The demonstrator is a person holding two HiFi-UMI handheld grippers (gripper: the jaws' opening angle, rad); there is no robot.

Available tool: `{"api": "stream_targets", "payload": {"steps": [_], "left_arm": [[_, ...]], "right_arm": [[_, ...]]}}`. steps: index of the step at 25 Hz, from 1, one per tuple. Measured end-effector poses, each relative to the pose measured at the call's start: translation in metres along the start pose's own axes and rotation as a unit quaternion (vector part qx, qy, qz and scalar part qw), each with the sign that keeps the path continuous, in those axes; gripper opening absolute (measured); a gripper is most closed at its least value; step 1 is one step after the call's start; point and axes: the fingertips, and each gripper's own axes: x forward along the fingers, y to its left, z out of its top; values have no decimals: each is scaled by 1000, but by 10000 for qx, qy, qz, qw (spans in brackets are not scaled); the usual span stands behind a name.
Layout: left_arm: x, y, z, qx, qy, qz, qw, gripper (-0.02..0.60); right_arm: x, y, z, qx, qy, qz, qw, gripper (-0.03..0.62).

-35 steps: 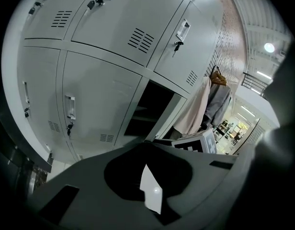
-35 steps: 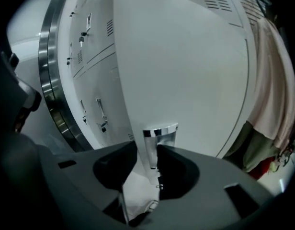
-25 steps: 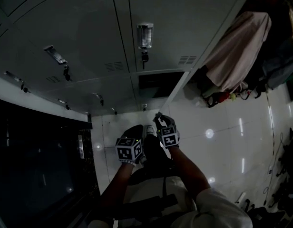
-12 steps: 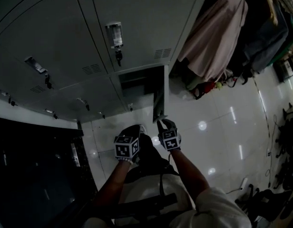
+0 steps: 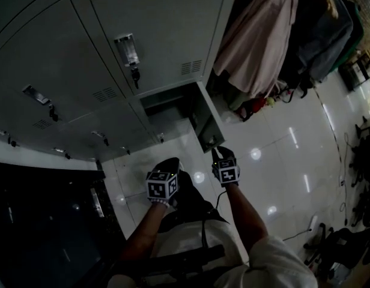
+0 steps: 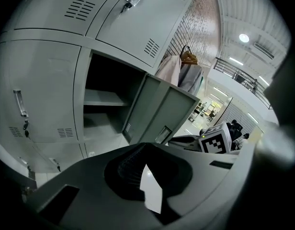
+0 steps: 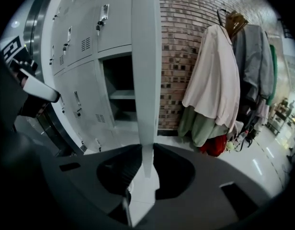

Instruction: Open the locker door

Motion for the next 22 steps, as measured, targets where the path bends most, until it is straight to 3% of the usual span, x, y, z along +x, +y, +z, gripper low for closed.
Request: {"api": "stream_targets", "payload": {"steps": [4,6,8,13,22], "left_arm": [[1,-2,2,32,11,-24,10000,-2],[0,-3,3,41,20,-24,10000,-2],[-1,-2,2,56,24,-9,10000,-2],[0,-3,-1,52,68,13,10000,-2],[0,1,-2,-15,45,124,9999,-2]], "right_arm": [[-1,-32,0,261,30,-315,9992,82],[1,-45,1,510,20,-316,9982,35],[5,-59,3,741,-13,-300,9968,29],[6,-95,14,724,22,-566,9958,30],[0,-92,22,724,-94,-639,9953,44]]}}
